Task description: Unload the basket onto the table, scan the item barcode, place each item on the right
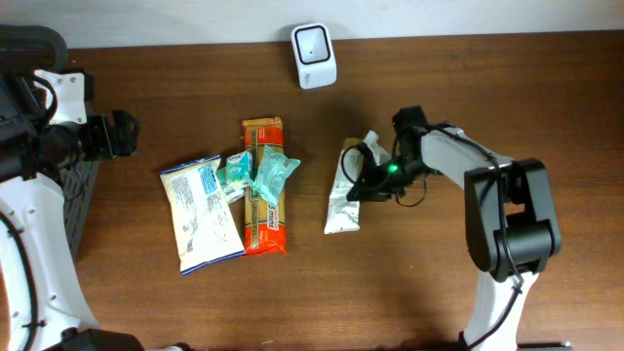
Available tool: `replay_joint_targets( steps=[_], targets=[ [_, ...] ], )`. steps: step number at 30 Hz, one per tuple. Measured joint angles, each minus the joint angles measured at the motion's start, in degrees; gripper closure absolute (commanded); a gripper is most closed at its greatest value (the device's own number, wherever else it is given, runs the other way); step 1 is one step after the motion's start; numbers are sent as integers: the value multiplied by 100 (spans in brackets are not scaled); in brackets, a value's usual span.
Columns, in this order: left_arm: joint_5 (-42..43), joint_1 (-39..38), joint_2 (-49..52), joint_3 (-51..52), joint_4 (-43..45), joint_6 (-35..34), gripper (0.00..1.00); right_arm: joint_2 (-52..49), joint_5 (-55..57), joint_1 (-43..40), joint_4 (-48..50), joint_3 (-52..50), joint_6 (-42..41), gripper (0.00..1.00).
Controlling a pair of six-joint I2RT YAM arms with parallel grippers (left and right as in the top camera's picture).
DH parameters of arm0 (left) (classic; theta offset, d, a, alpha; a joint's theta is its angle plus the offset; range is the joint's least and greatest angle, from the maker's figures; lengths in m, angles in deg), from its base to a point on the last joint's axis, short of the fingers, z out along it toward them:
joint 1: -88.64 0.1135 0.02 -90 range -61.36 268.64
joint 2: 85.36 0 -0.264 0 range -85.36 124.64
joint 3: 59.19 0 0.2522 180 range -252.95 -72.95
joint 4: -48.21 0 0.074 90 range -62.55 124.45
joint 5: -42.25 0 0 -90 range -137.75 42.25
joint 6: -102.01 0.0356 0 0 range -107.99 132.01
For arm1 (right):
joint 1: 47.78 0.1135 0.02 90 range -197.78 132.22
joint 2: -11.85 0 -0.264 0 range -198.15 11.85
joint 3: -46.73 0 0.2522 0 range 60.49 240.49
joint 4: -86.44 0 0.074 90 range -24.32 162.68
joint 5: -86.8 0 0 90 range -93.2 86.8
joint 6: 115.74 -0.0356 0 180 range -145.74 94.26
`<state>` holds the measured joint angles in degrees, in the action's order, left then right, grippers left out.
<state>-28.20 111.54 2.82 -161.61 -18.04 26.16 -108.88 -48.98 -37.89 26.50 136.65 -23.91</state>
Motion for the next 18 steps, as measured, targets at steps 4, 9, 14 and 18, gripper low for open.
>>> replay_joint_targets(
  steps=[4,9,14,18],
  targets=[
    [0,0,0,0,2,-2,1,846,-236,-339,-911,107,245,96],
    [0,0,0,0,-2,-2,1,2999,-942,-31,-1497,767,1043,96],
    [0,0,0,0,0,-2,1,3311,-575,374,-1513,1530,485,96],
    [-2,0,0,0,-2,-2,1,2944,1945,1060,-1729,2531,-273,96]
  ],
)
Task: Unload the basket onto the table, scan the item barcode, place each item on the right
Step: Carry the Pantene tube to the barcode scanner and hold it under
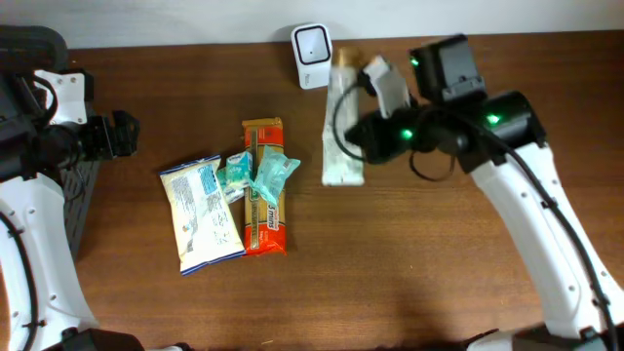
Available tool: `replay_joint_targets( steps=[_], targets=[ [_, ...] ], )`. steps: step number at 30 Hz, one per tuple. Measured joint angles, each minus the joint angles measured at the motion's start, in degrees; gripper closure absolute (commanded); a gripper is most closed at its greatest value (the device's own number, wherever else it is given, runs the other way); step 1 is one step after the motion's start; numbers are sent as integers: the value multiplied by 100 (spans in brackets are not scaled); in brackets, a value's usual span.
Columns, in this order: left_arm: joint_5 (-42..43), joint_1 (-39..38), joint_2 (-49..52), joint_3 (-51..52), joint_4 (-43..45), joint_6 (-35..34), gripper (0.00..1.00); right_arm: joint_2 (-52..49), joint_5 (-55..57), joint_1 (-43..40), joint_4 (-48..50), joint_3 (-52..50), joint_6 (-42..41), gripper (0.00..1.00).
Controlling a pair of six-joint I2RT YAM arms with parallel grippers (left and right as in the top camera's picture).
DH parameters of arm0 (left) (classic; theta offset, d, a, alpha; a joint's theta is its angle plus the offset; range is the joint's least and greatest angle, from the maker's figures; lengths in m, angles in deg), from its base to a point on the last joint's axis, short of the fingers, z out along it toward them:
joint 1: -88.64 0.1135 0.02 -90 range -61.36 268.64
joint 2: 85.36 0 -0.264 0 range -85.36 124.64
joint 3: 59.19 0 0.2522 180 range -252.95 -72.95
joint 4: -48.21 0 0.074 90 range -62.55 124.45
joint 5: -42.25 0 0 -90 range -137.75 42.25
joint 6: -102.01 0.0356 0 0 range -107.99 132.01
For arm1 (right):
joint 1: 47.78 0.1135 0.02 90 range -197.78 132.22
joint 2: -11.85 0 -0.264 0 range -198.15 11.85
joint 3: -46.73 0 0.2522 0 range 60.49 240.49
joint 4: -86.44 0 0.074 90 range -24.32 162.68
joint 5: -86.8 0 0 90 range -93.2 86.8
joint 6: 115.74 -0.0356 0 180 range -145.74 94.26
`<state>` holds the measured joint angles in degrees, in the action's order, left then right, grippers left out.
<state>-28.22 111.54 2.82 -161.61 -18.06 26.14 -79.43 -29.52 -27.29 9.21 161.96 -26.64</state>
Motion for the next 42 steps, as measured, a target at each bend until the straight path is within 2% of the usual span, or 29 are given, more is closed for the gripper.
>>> replay_joint_targets(
  steps=[4,6,8,10,14,18,19,20,22,24,26,29,33,35,36,39,40,42],
  targets=[
    [0,0,2,0,0,0,1,-2144,2295,481,-535,2758,295,96],
    [0,0,0,-2,7,2,1,-3021,3169,492,131,3423,459,96],
    [0,0,0,0,7,0,1,-3670,4262,490,909,3445,643,96],
    [2,0,0,0,2,0,1,-3965,4822,490,929,3445,597,96],
    [0,0,0,0,0,0,1,-3985,4935,452,601,3541,61,96],
    [2,0,0,0,2,2,1,-3985,4752,446,219,3558,-59,94],
    [0,0,0,0,-2,2,1,-3985,4579,435,-197,3569,-197,77],
    [2,0,0,0,7,0,1,-3985,4113,356,-682,3578,-457,56],
    [2,0,0,0,4,0,1,-3980,3486,131,-898,3486,-691,50],
    [0,0,0,0,2,2,1,-3971,2951,-195,-564,2997,-811,39],
    [2,0,0,0,2,0,1,-4127,2656,-599,90,2256,-890,35],
    [2,0,0,0,2,0,1,-4352,2293,-940,275,1834,-813,35],
    [2,0,0,0,2,2,1,-4371,1049,-1088,326,1211,-229,35],
    [0,0,0,0,4,2,1,-4312,527,-1165,817,592,-63,36],
    [2,0,0,0,2,0,1,-4253,415,-1193,931,448,-35,44],
    [2,0,0,0,0,2,1,-4054,192,-1241,1478,-90,-188,90],
    [2,0,0,0,4,2,1,-3995,-17,-1270,1714,-297,-446,96],
    [2,0,0,0,4,0,1,-3904,-286,-1296,1818,-387,-629,96]
  ],
)
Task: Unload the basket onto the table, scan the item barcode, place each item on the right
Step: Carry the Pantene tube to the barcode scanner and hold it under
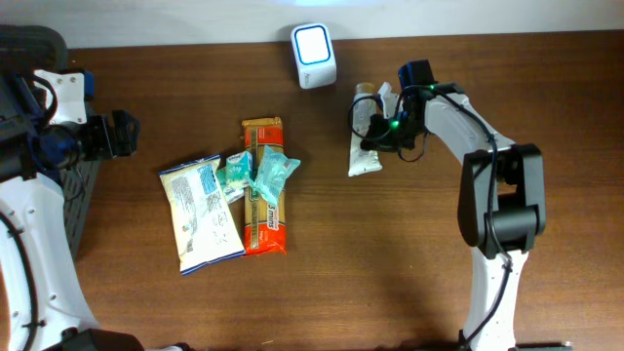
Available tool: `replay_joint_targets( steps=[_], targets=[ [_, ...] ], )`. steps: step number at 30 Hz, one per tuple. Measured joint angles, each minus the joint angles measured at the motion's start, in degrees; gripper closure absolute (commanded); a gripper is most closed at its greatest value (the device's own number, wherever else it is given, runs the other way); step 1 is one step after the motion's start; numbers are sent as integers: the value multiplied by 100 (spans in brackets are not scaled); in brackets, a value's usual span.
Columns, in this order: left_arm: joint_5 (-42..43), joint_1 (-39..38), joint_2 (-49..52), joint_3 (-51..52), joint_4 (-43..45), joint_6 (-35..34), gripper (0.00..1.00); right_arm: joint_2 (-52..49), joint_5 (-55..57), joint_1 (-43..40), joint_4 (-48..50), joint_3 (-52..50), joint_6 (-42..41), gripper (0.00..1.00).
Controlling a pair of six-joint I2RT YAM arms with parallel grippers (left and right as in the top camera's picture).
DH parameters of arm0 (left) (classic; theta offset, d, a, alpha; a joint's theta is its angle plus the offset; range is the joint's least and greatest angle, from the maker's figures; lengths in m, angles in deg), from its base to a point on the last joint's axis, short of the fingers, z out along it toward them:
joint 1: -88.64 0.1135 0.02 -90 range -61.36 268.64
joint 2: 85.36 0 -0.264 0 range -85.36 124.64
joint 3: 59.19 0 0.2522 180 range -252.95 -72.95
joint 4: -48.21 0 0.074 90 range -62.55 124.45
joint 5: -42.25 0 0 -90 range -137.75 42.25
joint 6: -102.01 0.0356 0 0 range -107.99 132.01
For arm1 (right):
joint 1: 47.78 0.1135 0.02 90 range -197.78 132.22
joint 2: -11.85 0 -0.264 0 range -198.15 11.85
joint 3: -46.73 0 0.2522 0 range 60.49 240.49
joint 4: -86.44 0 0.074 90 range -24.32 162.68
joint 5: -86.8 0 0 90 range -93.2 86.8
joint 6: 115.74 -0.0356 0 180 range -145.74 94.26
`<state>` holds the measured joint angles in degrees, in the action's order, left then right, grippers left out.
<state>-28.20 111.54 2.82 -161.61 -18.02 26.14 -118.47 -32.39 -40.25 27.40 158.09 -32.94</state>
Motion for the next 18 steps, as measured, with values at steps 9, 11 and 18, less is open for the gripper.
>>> replay_joint_targets(
  steps=[9,11,18],
  targets=[
    [0,0,0,0,2,0,1,566,-1078,-197,-1198,-315,715,96],
    [-2,0,0,0,2,2,1,1604,-1067,-61,-1582,-323,1058,96],
    [0,0,0,0,-2,2,1,2774,-1344,695,-2341,-302,1668,96]
  ],
)
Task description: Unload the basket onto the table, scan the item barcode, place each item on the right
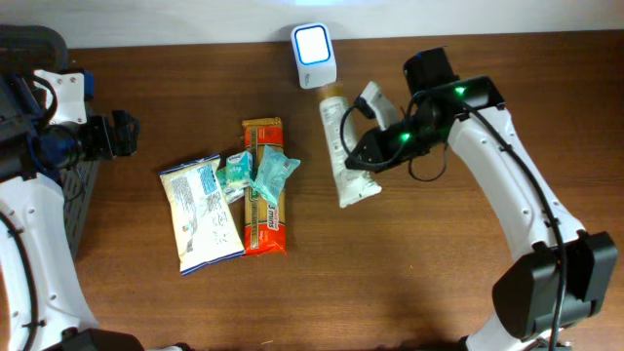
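Note:
The white scanner (314, 43) stands at the table's back edge with its face lit pale blue. My right gripper (361, 153) is shut on a long cream-white packet (336, 132), held off the table. The packet's top end lies just below and right of the scanner, and its lower end points toward the table's middle. Its barcode does not show from above. My left gripper (123, 135) hangs at the far left edge, away from everything; its fingers are too dark to read.
Left of centre lie a white-and-blue snack bag (203, 213), an orange bar packet (263, 200) and small teal packets (261, 172) on top of it. A dark rack (83, 200) stands at the left edge.
My right gripper has moved left and nearer the camera with the cream packet. The packet now looks longer and reaches up close under the scanner. The scanner face stays lit. The left arm is unchanged.
At first my right gripper gripped the cream packet low at the table's middle right, with the scanner face dark. Then it held the packet high beside the scanner. Later the packet was lower, right of the scanner, whose face had lit. Now it is up beneath the scanner.

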Available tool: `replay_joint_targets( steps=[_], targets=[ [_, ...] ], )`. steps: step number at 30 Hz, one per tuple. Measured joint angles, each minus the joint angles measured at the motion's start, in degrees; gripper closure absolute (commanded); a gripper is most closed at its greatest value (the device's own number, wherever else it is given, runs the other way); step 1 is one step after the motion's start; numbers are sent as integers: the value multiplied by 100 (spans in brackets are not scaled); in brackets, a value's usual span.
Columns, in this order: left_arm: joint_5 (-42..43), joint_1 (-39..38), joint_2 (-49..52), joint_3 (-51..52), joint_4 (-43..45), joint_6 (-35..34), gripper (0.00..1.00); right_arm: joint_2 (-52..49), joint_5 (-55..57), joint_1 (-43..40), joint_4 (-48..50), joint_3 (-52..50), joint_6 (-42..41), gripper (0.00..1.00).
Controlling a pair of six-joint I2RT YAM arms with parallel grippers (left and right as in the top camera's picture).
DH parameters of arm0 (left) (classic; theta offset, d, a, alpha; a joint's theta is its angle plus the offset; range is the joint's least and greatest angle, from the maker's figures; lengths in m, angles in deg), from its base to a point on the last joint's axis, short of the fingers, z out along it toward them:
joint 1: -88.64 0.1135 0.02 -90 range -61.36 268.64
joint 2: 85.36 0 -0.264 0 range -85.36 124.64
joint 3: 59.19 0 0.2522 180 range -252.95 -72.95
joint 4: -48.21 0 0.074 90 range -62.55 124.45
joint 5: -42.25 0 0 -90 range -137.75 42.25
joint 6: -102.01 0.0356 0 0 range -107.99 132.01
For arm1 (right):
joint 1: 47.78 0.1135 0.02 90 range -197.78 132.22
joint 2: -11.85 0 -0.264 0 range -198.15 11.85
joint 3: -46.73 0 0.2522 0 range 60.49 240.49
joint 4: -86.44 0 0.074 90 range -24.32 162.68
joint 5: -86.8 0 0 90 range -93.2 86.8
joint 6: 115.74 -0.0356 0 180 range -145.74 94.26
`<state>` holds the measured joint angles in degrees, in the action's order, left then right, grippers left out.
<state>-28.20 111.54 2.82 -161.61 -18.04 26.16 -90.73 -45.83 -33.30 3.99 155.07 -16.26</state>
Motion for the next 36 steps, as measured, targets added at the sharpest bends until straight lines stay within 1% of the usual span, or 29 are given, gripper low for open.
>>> replay_joint_targets(
  steps=[3,15,18,20,21,22,23,26,28,29,31,33,35,36],
  targets=[
    [0,0,0,0,0,0,1,0,-85,129,-2,0,83,96],
    [-2,0,0,0,0,-2,1,0,-55,149,11,0,142,96],
    [0,0,0,0,-2,-2,1,0,109,378,321,0,210,96],
    [0,0,0,0,-2,-2,1,0,1381,678,796,4,-385,96],
    [-2,0,0,0,-2,-2,1,0,2127,870,898,55,-667,96],
    [0,0,0,0,2,0,1,-2,2542,984,911,173,-785,96],
    [0,0,0,0,-2,-2,1,-46,3056,1117,894,490,-866,96],
    [-2,0,0,0,4,0,1,-411,4312,1296,846,2055,-826,96],
    [0,0,2,0,-13,-2,1,-1139,5117,1300,1281,3268,-490,96],
    [0,0,2,0,-7,0,1,-1543,5563,1300,1775,3582,-146,96],
    [0,0,2,0,-9,0,1,-2212,6367,1300,2938,3676,466,96],
    [0,0,0,-2,-4,0,1,-3053,6916,1298,4323,3683,1399,96],
    [0,0,0,-2,4,-2,1,-3630,7110,1270,4865,3681,1886,96],
    [0,0,0,-2,-2,-2,1,-3954,7270,1259,4898,3681,2044,96]
  ],
)
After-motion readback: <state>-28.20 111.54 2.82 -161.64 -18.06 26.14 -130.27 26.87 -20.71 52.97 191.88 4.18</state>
